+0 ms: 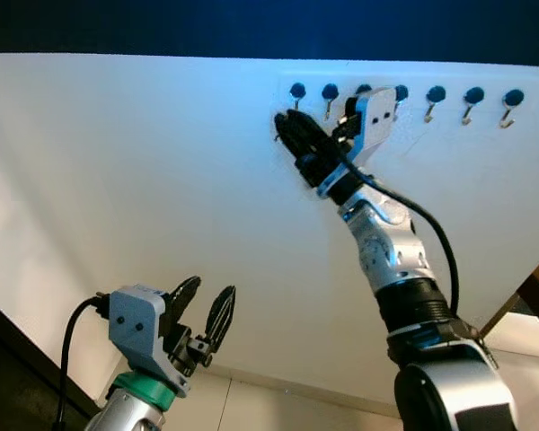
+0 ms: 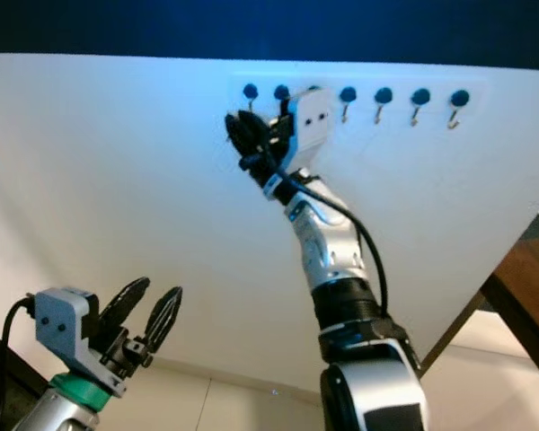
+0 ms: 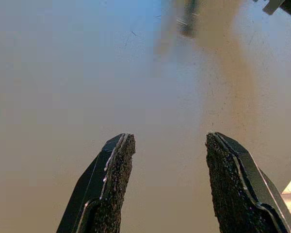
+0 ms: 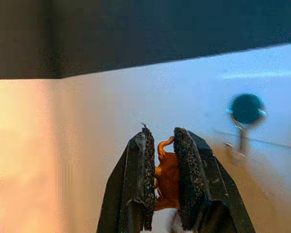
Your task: Hang keys on a hook
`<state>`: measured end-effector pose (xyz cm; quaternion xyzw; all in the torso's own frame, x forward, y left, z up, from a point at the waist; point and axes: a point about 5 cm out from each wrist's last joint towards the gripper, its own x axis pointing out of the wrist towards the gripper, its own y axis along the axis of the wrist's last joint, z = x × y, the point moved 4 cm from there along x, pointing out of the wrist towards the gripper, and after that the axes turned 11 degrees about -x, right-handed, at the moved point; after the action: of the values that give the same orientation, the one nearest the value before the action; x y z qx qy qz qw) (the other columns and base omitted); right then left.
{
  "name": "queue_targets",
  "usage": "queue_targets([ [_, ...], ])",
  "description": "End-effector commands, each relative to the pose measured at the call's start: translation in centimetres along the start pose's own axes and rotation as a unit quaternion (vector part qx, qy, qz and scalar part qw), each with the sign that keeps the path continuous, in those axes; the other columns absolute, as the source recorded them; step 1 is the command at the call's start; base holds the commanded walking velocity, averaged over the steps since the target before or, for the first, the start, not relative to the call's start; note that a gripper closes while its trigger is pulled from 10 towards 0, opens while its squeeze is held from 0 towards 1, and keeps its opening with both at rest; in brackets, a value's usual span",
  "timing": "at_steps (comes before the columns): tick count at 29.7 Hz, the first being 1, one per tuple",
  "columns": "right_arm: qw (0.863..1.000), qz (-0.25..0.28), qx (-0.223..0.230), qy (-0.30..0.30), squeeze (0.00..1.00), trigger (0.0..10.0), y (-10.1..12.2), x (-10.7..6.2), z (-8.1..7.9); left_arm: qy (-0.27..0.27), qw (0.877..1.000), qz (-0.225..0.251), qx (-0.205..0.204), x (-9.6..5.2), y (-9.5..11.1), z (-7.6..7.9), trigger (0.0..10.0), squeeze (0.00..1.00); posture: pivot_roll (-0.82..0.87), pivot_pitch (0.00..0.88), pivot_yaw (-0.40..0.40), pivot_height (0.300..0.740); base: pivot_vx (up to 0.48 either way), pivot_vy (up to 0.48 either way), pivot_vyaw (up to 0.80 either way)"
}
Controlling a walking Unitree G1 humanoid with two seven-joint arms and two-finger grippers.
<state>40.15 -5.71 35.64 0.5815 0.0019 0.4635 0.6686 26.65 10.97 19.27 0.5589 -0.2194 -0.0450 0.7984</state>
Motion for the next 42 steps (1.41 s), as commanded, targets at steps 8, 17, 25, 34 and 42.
queue_targets([
  [8,1.000,0.018,0.003,0.006,0.00,10.0,0.5,0.1,-0.2,0.005,1.000,-0.006,0.000,-0.2,-0.2,-0.2,10.0,0.00,-0.12,0.096,0.134,0.740,0.000,0.000,0.00],
  [17,0.999,0.031,0.005,-0.005,0.00,10.0,1.1,0.3,0.2,-0.010,1.000,-0.002,-0.005,-0.1,0.0,0.3,10.0,0.00,-0.12,0.096,0.134,0.740,0.000,0.000,0.00],
  [25,0.997,0.072,0.006,-0.012,0.00,10.0,3.6,1.3,1.5,-0.070,0.997,0.015,-0.029,0.1,1.1,2.5,10.0,0.00,-0.12,0.096,0.134,0.740,0.000,0.000,0.00],
  [34,0.998,0.052,-0.010,-0.036,0.00,10.0,3.4,0.9,3.1,-0.081,0.996,0.015,-0.032,0.1,1.2,2.8,10.0,0.00,-0.12,0.096,0.134,0.740,0.000,0.000,0.00],
  [42,0.997,0.026,-0.016,-0.070,0.00,10.0,2.3,-0.6,4.7,-0.081,0.996,0.013,-0.033,0.1,1.1,2.8,10.0,0.00,-0.12,0.096,0.134,0.740,0.000,0.000,0.00],
])
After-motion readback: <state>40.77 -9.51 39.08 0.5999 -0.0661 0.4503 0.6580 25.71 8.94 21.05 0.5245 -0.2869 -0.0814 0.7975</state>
